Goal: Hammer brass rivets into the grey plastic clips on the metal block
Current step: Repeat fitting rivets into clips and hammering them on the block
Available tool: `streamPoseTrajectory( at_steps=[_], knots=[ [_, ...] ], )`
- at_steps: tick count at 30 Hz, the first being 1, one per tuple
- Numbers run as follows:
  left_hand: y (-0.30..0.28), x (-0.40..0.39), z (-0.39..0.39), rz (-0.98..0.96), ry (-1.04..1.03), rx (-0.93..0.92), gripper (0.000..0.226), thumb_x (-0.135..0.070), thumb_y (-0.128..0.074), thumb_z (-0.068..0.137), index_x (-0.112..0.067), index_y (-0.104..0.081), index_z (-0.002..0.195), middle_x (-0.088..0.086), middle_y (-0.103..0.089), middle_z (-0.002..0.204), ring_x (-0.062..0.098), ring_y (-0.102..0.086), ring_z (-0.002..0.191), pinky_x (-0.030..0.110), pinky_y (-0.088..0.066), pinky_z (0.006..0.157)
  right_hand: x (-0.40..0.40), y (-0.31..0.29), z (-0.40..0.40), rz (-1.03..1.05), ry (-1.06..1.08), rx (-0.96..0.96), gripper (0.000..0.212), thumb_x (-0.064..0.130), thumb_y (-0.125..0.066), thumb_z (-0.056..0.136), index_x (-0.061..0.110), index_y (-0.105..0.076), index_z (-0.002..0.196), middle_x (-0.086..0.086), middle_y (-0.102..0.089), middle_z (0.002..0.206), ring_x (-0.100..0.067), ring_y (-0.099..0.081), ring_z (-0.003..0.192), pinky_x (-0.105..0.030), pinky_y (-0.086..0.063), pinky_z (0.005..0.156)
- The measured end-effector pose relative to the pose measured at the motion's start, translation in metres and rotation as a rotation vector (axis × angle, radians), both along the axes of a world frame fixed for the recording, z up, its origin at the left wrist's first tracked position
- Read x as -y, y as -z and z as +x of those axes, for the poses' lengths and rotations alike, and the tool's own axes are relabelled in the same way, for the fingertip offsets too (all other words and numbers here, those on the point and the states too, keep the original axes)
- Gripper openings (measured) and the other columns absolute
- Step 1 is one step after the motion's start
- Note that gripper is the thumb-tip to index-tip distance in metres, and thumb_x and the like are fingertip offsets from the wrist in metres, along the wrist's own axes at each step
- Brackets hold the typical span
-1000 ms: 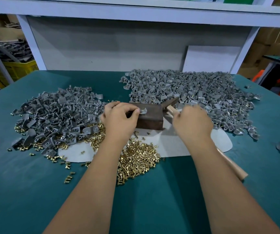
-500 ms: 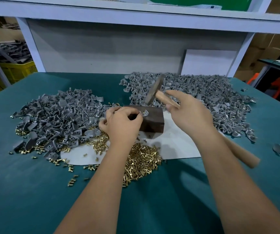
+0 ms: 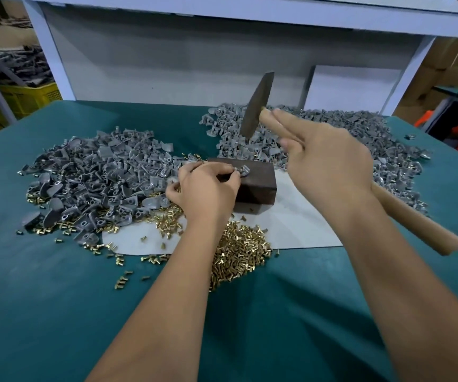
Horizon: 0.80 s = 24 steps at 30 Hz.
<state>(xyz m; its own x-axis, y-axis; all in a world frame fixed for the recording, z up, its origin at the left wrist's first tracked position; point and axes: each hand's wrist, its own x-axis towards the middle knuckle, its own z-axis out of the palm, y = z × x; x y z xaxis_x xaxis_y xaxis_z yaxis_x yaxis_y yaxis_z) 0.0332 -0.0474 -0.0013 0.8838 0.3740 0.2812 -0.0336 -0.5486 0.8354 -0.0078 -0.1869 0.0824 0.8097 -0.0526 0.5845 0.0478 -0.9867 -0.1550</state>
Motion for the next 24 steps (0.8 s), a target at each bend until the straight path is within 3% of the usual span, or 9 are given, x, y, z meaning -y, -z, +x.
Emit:
streamPoseTrajectory(
  at_steps=[2, 4, 9, 12, 16, 18, 20, 24],
  knots=[
    [-0.001, -0.001, -0.001, 0.032, 0.001, -0.01, 0.007, -0.042, -0.069, 0.085, -0.037, -0.073, 0.088, -0.03, -0.056, 0.088, 0.008, -0.032, 0.129, 0.046, -0.016, 0.106, -0.003, 0.004, -0.003, -0.097, -0.048, -0.098, 0.048, 0.032, -0.051, 0.096, 0.059, -0.035, 0.131, 0.002, -0.071, 0.097, -0.028, -0.064, 0.078, -0.028, -0.04, 0.053],
    [-0.001, -0.002, -0.001, 0.065, 0.0, -0.019, 0.015, -0.044, -0.067, 0.086, -0.037, -0.075, 0.097, -0.023, -0.063, 0.1, 0.009, -0.032, 0.13, 0.045, -0.017, 0.104, -0.004, 0.003, -0.004, -0.136, -0.059, -0.165, 0.046, 0.031, -0.051, 0.096, 0.057, -0.039, 0.132, 0.001, -0.071, 0.098, -0.028, -0.065, 0.085, -0.028, -0.037, 0.054],
    [-0.001, -0.001, -0.001, 0.038, -0.012, 0.008, 0.012, -0.043, -0.068, 0.086, -0.036, -0.076, 0.093, -0.028, -0.058, 0.086, 0.009, -0.035, 0.127, 0.049, -0.018, 0.107, 0.001, -0.002, -0.001, -0.103, 0.003, 0.006, 0.047, 0.032, -0.052, 0.095, 0.056, -0.039, 0.132, 0.0, -0.072, 0.092, -0.028, -0.064, 0.071, -0.021, -0.021, 0.045],
    [-0.003, -0.002, -0.002, 0.083, -0.01, -0.01, 0.016, -0.044, -0.065, 0.088, -0.037, -0.075, 0.097, -0.024, -0.061, 0.096, 0.01, -0.033, 0.128, 0.052, -0.02, 0.107, 0.003, 0.009, -0.003, -0.159, -0.05, -0.183, 0.046, 0.033, -0.05, 0.096, 0.056, -0.038, 0.134, 0.001, -0.07, 0.1, -0.027, -0.064, 0.084, -0.029, -0.035, 0.055],
    [-0.003, -0.002, -0.003, 0.097, 0.003, 0.007, 0.015, -0.044, -0.064, 0.088, -0.038, -0.075, 0.098, -0.025, -0.05, 0.088, 0.011, -0.035, 0.127, 0.052, -0.021, 0.107, 0.009, 0.012, 0.012, 0.088, -0.019, -0.121, 0.042, 0.037, -0.046, 0.098, 0.054, -0.039, 0.136, 0.003, -0.067, 0.116, -0.029, -0.063, 0.1, -0.033, -0.044, 0.066],
    [-0.003, -0.002, -0.004, 0.095, -0.001, 0.014, 0.013, -0.044, -0.065, 0.088, -0.039, -0.075, 0.096, -0.027, -0.051, 0.087, 0.011, -0.037, 0.126, 0.051, -0.021, 0.107, 0.011, 0.022, 0.022, 0.226, 0.027, -0.093, 0.04, 0.035, -0.042, 0.1, 0.05, -0.038, 0.137, -0.004, -0.066, 0.113, -0.03, -0.06, 0.089, -0.036, -0.047, 0.065],
    [-0.002, -0.002, -0.004, 0.083, 0.006, 0.02, 0.012, -0.044, -0.065, 0.088, -0.039, -0.075, 0.094, -0.029, -0.051, 0.085, 0.012, -0.038, 0.126, 0.052, -0.02, 0.108, 0.019, 0.036, 0.027, 0.308, 0.116, -0.116, 0.036, 0.031, -0.042, 0.1, 0.044, -0.045, 0.133, -0.005, -0.065, 0.107, -0.026, -0.053, 0.078, -0.033, -0.04, 0.06],
    [-0.002, -0.002, -0.002, 0.1, 0.027, 0.014, 0.013, -0.044, -0.065, 0.088, -0.038, -0.075, 0.094, -0.028, -0.053, 0.09, 0.013, -0.037, 0.127, 0.051, -0.02, 0.109, 0.04, 0.064, 0.03, 0.312, 0.244, -0.286, 0.021, 0.024, -0.045, 0.096, 0.028, -0.061, 0.109, -0.008, -0.067, 0.092, -0.027, -0.045, 0.072, -0.031, -0.034, 0.061]
  ],
)
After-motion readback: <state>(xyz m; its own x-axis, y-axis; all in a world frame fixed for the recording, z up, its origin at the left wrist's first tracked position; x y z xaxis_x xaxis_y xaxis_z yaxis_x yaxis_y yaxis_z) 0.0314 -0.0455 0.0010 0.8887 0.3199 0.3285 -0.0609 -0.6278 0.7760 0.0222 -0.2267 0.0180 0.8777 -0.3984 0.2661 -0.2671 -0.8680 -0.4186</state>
